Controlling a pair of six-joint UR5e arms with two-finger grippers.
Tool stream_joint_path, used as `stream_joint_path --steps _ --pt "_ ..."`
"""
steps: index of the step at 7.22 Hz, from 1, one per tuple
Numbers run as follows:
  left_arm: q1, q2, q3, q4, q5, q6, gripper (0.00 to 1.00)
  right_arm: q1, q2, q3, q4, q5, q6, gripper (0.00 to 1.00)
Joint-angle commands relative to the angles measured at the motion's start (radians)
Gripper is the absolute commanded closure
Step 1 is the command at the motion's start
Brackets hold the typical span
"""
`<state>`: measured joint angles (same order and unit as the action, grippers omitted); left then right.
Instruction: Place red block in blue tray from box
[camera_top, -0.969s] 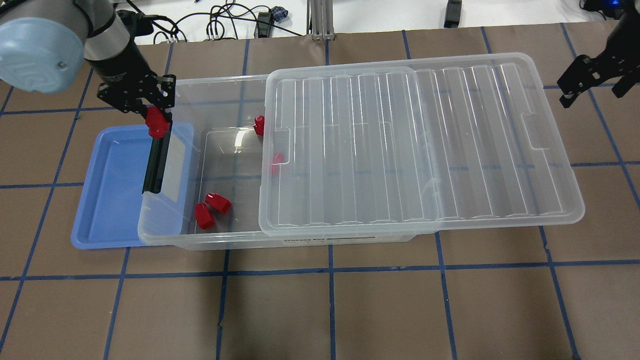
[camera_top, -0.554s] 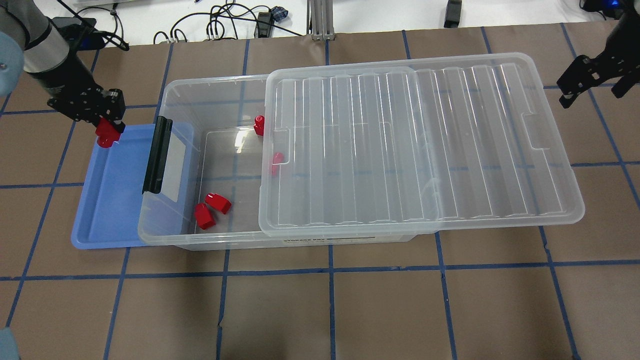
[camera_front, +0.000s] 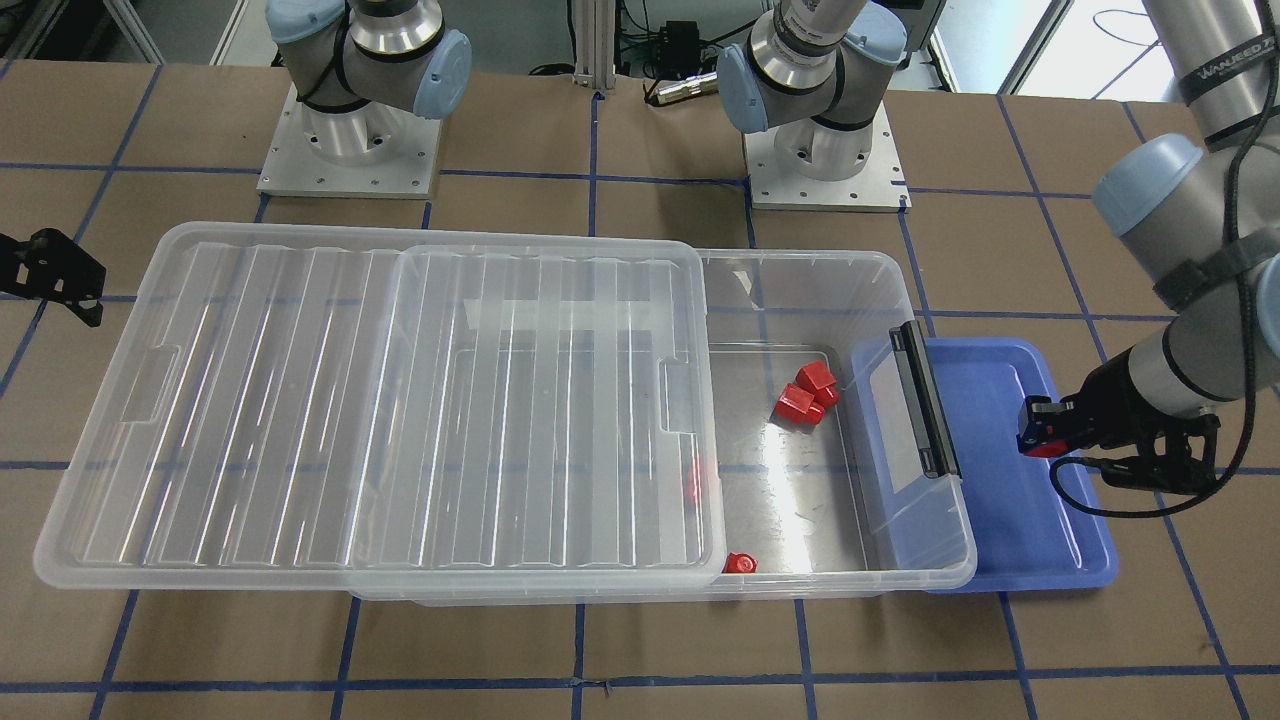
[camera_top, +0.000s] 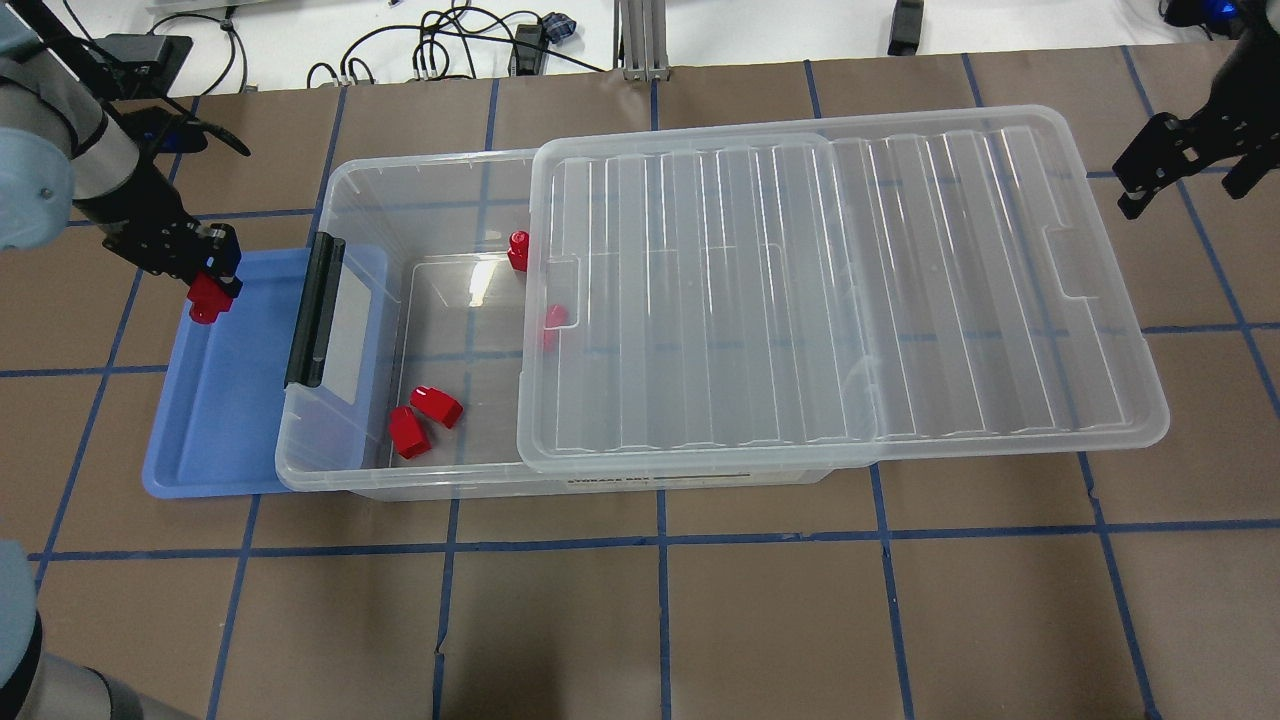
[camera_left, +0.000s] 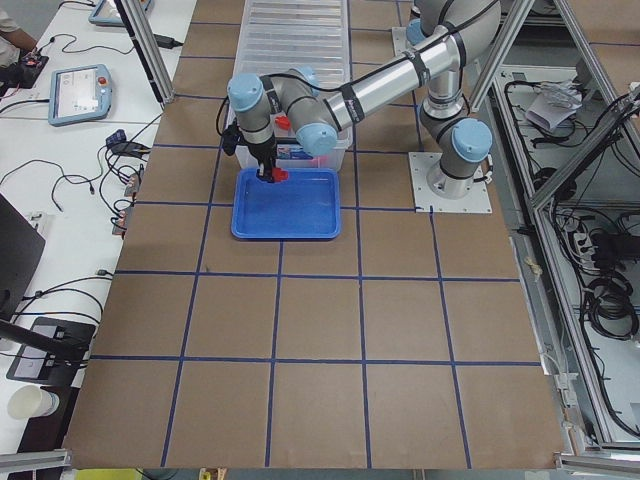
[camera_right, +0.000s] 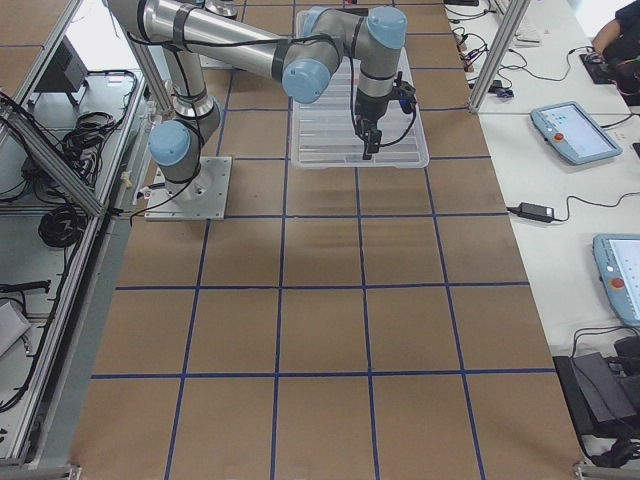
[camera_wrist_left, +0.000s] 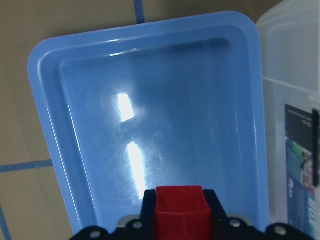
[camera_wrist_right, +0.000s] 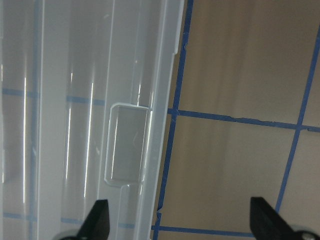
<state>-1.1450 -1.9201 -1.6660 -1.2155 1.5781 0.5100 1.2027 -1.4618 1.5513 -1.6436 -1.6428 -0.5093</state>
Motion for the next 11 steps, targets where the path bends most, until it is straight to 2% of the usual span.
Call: stream_joint_path --steps 1,2,3,4,5,6,7,8,10,11 --pt "0.036 -0.045 -0.139 0.167 -0.006 -0.007 1.0 0.0 0.0 0.007 -0.002 0.0 0.0 0.0" --pt "0.036 -0.059 -0.18 0.254 -0.006 -0.014 1.0 0.0 0.0 0.007 -0.002 0.0 0.0 0.0" --pt "0.036 -0.071 -0.185 0.258 -0.006 -0.016 1.0 0.0 0.0 0.009 -0.001 0.0 0.0 0.0" --pt "0.036 -0.073 -0.184 0.258 -0.003 -0.01 0.51 0.0 0.0 0.009 -0.001 0.0 0.0 0.0" --pt "0.036 -0.073 -0.181 0.255 0.003 -0.017 0.23 0.0 0.0 0.009 -0.001 0.0 0.0 0.0" --pt "0.034 -0.05 -0.173 0.231 0.01 -0.045 0.07 -0.002 0.001 0.009 -0.002 0.001 0.0 0.0" --pt "0.025 -0.019 -0.161 0.165 0.01 -0.076 0.02 -0.002 0.001 0.009 -0.004 0.001 0.0 0.0" --pt "0.018 0.021 -0.117 0.081 0.01 -0.077 0.01 -0.002 0.001 0.009 -0.001 0.001 0.0 0.0" --pt "-0.028 0.096 0.034 -0.178 0.005 -0.184 0.0 -0.009 0.008 0.013 -0.015 -0.008 -0.006 0.0" --pt "-0.118 0.127 0.126 -0.278 0.008 -0.287 0.0 -0.038 0.023 0.026 -0.022 -0.012 -0.003 0.0"
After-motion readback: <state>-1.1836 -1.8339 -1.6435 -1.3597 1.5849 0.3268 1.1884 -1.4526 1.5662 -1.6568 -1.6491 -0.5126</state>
